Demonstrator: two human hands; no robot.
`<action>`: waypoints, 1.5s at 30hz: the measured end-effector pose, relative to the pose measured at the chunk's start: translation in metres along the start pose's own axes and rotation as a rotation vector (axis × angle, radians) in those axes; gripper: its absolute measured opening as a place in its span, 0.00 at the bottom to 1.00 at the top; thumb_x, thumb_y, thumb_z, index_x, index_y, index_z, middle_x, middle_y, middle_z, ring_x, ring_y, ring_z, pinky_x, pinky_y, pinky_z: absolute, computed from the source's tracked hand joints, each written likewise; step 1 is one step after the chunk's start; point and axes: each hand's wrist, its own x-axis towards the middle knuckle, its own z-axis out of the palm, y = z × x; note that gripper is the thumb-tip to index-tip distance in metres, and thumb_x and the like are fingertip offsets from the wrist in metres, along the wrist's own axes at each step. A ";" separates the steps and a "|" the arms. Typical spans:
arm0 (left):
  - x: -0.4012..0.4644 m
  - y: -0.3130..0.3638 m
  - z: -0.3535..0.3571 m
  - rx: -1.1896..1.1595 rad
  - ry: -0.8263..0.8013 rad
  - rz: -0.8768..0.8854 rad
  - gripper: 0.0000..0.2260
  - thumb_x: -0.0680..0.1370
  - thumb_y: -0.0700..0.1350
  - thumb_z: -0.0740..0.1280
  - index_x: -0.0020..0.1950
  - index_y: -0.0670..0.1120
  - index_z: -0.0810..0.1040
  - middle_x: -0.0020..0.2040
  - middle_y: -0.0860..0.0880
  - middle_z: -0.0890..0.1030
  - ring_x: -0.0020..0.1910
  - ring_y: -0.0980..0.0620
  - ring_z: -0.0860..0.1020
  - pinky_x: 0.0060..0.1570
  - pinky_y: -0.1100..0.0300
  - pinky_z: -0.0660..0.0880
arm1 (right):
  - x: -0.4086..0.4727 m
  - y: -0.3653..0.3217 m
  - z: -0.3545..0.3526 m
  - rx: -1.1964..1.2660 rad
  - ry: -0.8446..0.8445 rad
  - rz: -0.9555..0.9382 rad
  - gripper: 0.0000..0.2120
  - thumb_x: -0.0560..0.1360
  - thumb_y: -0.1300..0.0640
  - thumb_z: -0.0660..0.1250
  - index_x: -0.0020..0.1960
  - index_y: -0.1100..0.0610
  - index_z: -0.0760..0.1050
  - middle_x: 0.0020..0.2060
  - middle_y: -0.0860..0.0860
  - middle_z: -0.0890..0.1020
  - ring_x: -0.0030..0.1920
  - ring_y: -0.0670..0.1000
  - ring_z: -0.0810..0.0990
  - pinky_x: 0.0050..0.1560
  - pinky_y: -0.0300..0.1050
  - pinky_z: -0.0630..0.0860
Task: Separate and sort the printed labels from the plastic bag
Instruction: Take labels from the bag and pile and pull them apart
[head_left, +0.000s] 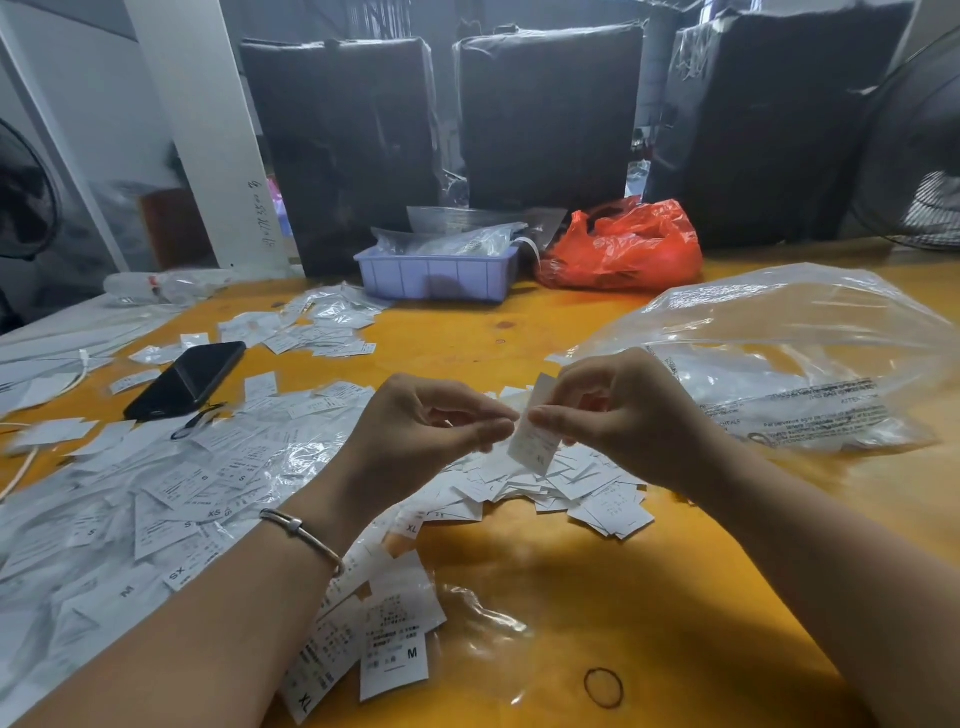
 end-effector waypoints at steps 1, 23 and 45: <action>0.000 -0.001 0.001 0.023 -0.001 0.009 0.14 0.66 0.45 0.73 0.47 0.38 0.85 0.39 0.45 0.85 0.37 0.48 0.83 0.39 0.63 0.79 | 0.000 0.001 -0.001 -0.007 -0.019 0.015 0.05 0.70 0.59 0.74 0.37 0.59 0.83 0.33 0.52 0.83 0.35 0.54 0.81 0.39 0.56 0.78; -0.001 0.000 0.001 0.145 0.028 0.074 0.10 0.66 0.47 0.74 0.44 0.45 0.85 0.39 0.50 0.85 0.35 0.54 0.83 0.37 0.65 0.80 | -0.004 -0.017 -0.015 -0.111 0.410 -0.256 0.09 0.70 0.60 0.75 0.49 0.57 0.79 0.46 0.44 0.82 0.44 0.41 0.83 0.34 0.35 0.79; -0.001 -0.004 0.003 0.057 -0.029 0.005 0.09 0.67 0.46 0.73 0.44 0.44 0.85 0.38 0.50 0.86 0.34 0.52 0.83 0.34 0.67 0.77 | -0.001 -0.003 -0.011 -0.091 0.048 -0.170 0.06 0.68 0.64 0.74 0.41 0.53 0.84 0.37 0.46 0.85 0.36 0.47 0.82 0.32 0.35 0.76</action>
